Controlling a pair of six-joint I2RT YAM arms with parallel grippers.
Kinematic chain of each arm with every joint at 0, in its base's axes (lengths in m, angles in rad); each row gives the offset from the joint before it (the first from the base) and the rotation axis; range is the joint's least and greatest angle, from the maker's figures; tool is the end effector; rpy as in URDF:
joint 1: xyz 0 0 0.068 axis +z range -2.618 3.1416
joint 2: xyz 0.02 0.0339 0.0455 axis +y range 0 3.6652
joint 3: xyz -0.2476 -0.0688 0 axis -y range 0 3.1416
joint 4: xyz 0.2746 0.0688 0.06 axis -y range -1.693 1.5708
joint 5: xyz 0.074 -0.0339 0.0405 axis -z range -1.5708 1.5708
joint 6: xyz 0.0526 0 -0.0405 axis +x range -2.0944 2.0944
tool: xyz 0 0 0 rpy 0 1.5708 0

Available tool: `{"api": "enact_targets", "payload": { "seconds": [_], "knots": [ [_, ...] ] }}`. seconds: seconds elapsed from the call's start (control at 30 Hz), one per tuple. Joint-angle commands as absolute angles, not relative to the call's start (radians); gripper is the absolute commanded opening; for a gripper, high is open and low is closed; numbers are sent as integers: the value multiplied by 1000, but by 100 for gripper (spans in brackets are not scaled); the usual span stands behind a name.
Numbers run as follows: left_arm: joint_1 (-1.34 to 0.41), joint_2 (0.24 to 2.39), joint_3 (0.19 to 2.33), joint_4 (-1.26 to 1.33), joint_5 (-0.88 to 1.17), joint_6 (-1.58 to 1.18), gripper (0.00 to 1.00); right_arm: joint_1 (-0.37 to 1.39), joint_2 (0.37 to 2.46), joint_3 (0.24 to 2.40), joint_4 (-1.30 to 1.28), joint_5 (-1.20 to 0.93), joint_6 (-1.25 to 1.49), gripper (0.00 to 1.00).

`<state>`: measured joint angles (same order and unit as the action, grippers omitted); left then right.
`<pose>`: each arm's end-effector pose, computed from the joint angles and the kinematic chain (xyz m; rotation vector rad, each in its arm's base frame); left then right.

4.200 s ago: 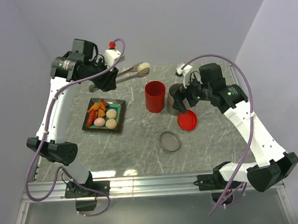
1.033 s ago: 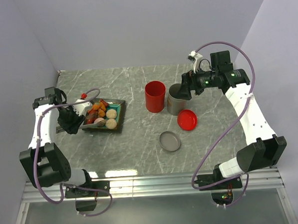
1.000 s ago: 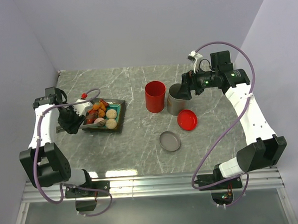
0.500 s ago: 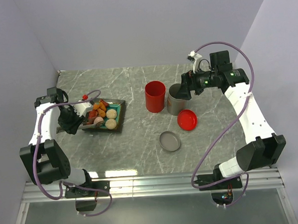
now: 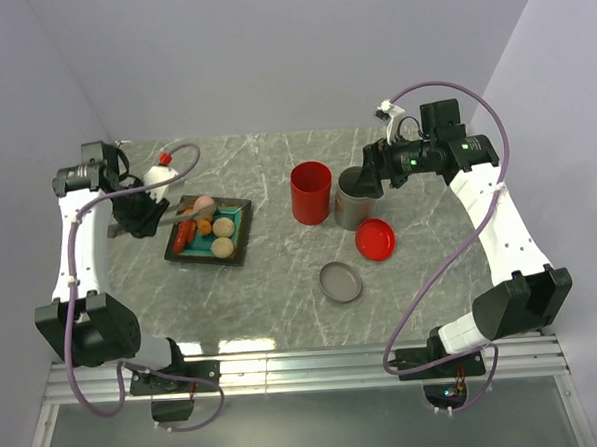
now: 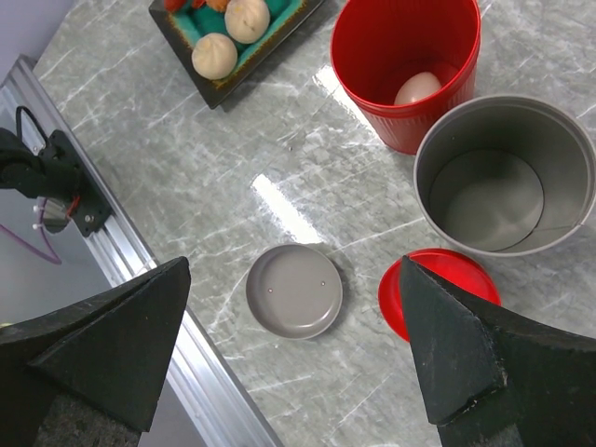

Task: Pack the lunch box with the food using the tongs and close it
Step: Place the food into the lunch box

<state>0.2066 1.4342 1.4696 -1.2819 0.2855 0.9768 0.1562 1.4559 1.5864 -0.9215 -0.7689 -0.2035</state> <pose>0.2949 0.0467 0.3105 1.0789 2.4919 -0.0761 0.3249 0.0882 0.3752 -0.7568 2.1085 0.8724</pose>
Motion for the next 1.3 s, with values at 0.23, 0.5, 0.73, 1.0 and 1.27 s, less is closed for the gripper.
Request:
{"api": "enact_targets", "payload": {
  "seconds": [0.23,0.5,0.73,1.0,1.27],
  "knots": [
    [-107,1575,1860,-1243,500,568,29,152,1463,1657,-897,-729,-153,100],
    [-294,1712,1936,-1132,492,437,31,152,1465,1686,-908,-695,-150,100],
    [-347,1802,1974,-1080,463,402,44,152,1466,1684,-907,-695,-150,100],
    [-379,1833,1994,-1066,454,362,67,152,1470,1689,-913,-698,-153,100],
    [-276,1584,1858,-1146,520,396,63,150,1445,1675,-928,-689,-173,100]
  ]
}}
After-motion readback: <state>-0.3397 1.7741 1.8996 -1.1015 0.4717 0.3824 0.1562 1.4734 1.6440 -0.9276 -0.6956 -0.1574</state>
